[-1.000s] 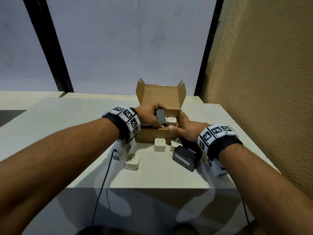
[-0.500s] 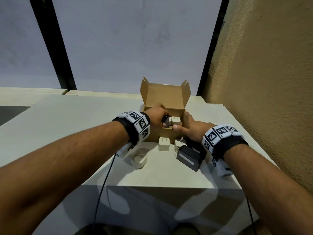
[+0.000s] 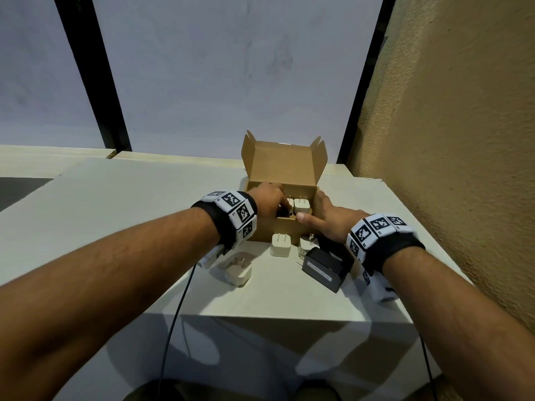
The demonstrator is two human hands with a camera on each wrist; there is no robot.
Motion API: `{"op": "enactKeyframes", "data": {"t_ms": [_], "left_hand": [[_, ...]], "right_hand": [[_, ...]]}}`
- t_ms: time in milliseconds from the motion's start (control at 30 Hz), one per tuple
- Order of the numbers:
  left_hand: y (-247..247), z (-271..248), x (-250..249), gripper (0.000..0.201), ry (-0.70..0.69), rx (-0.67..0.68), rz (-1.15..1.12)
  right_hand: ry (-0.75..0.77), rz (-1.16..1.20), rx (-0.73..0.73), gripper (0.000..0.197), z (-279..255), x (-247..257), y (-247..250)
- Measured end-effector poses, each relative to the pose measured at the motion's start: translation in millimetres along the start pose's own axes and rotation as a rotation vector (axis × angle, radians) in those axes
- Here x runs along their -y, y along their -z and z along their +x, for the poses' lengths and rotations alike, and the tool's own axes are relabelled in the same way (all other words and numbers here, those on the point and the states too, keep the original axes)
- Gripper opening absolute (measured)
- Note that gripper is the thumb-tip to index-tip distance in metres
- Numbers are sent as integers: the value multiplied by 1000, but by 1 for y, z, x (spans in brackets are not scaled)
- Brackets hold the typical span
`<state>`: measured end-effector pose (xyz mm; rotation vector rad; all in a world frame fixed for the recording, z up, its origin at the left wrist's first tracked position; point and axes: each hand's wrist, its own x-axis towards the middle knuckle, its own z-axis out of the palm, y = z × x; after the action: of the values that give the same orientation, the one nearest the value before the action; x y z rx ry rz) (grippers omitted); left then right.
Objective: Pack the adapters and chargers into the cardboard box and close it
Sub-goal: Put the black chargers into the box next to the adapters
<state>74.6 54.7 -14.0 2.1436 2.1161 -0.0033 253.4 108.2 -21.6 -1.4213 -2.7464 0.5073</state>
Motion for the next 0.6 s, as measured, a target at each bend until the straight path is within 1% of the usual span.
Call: {"op": "enactKeyframes", "data": {"t_ms": [133,233,267,333,433,467,500,567,600], "left_hand": [[1,-2,1,43,15,33,2],[2,-9,-1,36,15,27,8],[1,-14,-3,33,15,-4,21],[2,-26,-9,30,0,-137,-3],[12,-51,-26,27,-83,-396,-183],[17,-60,-33,24,-120,-442,-231],[20,-68,-40,21,-159,-455,-256],[20,-82,-53,21,-230,-414,-256],[17,-86,-59,23,-261,-372,-239]], "right_hand": [[-3,-6,0,85,-1,1,0],[0,7,-7,84,-2,1,1],[-6,10,-3,85,-2,1,0],[-4,33,7,85,1,0,-2],[-2,18,-10,87,3,0,-2],[3,5,-13,90,4,1,-2],[15,-4,0,96,3,2,-1],[17,-6,15,114,17,-9,-9],[-6,6,11,112,18,-9,-9]]}}
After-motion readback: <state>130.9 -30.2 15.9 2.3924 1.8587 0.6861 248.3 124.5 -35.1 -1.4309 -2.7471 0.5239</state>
